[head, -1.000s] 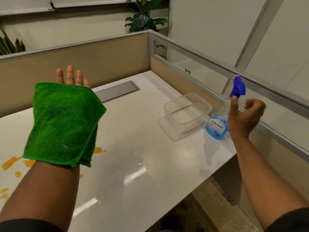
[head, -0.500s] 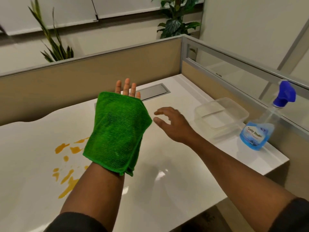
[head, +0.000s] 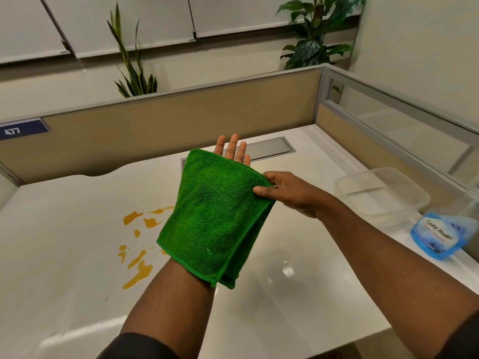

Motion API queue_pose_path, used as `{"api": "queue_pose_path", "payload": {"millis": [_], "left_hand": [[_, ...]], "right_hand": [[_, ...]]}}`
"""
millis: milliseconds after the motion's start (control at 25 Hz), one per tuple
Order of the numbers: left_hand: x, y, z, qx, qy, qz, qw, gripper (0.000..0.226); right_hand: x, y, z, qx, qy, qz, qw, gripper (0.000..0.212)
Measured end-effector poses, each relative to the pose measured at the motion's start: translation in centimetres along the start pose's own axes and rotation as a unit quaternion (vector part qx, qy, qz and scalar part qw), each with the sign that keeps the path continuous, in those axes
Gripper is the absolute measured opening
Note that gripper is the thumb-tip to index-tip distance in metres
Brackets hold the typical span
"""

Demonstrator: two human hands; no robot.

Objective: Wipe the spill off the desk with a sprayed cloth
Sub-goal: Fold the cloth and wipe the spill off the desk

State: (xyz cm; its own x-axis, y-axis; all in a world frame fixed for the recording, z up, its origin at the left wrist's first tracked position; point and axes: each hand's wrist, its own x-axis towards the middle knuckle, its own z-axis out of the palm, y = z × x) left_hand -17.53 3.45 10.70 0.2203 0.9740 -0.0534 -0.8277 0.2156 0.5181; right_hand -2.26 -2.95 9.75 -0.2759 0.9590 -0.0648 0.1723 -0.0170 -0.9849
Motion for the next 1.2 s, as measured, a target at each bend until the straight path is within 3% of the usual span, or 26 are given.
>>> {"api": "queue_pose_path", "payload": {"millis": [160,320,400,560,640,800,880,960,1120,1200], "left_hand": [[-3.3,1.8,-3.7,0.074,0.004,-0.047,0.996,0.054],[-7.3,2.5,-9.5,0.14,0.214,-0.081,0.963,0.035],[-7.5,2.9,-11.3,0.174,0.248,-0.093,0.948,0.032],[-6.9,4.0,-9.0,0.128,0.025,-0.195,0.972,0.074],[-6.7,4.4,-8.4,0.24,-0.02,-0.155,0.958,0.067],[-8.1,6.3,-8.3,0.474,-0.049,-0.03,0.879,0.034],[-9.0,8.8,-7.9,0.539,-0.034,0.033,0.841,0.021],[-10.0,11.9,-7.7,0.593,0.0,0.074,0.802,0.014],[-9.8,18.9,-8.7,0.728,0.097,0.119,0.668,0.004],[-8.3,22.9,-10.5,0.752,0.148,0.114,0.632,0.006]], "right_hand": [[-1.2,-3.1,-0.9,-0.052,0.019,-0.031,0.998,0.026],[-2.0,-6.7,-1.8,-0.082,0.013,-0.067,0.994,0.009],[-2.2,-8.0,-2.1,-0.134,0.018,-0.069,0.988,0.01],[-2.7,-9.6,-2.9,-0.189,-0.032,-0.037,0.981,0.011],[-2.4,-10.0,-3.1,-0.216,-0.059,-0.025,0.974,0.008],[-1.3,-10.0,-3.5,-0.277,-0.091,-0.031,0.956,0.008],[-0.4,-9.9,-3.2,-0.32,-0.105,-0.036,0.941,0.009],[1.4,-10.0,-2.1,-0.359,-0.104,-0.047,0.927,0.011],[7.7,-10.6,3.5,-0.41,-0.053,-0.096,0.905,0.017],[11.8,-10.8,7.3,-0.448,-0.034,-0.119,0.885,0.017]]}}
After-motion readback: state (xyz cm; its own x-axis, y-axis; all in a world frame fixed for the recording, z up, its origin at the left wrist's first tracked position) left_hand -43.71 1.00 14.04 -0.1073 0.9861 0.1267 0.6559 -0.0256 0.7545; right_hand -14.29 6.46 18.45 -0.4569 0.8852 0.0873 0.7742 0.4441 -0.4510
